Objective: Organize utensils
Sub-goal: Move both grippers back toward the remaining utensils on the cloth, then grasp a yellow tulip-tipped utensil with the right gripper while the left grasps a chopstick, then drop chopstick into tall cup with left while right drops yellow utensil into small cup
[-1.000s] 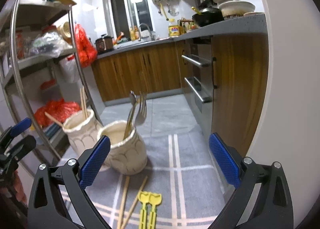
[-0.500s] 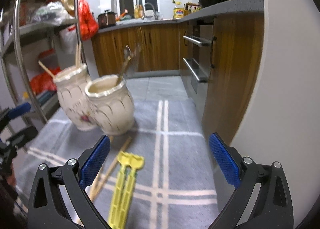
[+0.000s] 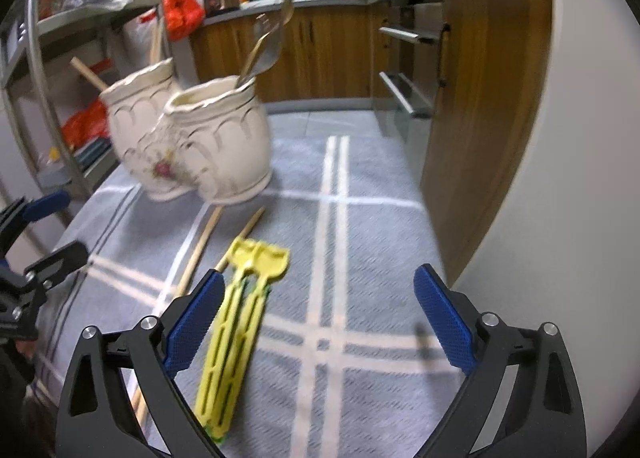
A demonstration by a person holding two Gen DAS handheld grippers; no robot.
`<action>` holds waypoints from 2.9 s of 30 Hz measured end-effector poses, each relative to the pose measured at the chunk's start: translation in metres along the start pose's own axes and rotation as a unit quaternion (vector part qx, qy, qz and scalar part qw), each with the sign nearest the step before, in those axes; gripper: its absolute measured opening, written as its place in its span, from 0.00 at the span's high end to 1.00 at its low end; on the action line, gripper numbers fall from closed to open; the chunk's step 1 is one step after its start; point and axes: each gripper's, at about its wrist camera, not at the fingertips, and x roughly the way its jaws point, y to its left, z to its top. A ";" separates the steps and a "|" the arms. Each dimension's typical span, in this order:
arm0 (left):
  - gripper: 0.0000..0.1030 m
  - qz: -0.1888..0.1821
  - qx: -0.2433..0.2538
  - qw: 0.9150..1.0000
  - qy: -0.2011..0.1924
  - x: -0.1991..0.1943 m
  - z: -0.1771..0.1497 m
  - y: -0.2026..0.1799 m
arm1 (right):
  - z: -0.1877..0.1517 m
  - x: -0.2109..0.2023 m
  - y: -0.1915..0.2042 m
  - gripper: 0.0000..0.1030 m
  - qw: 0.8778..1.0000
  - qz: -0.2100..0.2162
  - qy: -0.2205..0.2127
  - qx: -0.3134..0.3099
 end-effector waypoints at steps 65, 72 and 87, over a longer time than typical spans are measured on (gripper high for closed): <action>0.94 -0.023 0.013 0.991 0.128 0.070 0.020 -0.074 | -0.001 -0.005 0.000 0.90 0.999 0.049 0.002 0.003; 0.94 -0.048 0.003 0.992 0.113 0.055 0.018 -0.054 | -0.001 -0.011 -0.001 0.90 0.998 0.054 -0.011 0.005; 0.94 -0.104 0.005 0.990 -0.099 -0.036 0.013 -0.008 | 0.011 -0.036 0.012 0.90 0.994 0.077 -0.081 0.006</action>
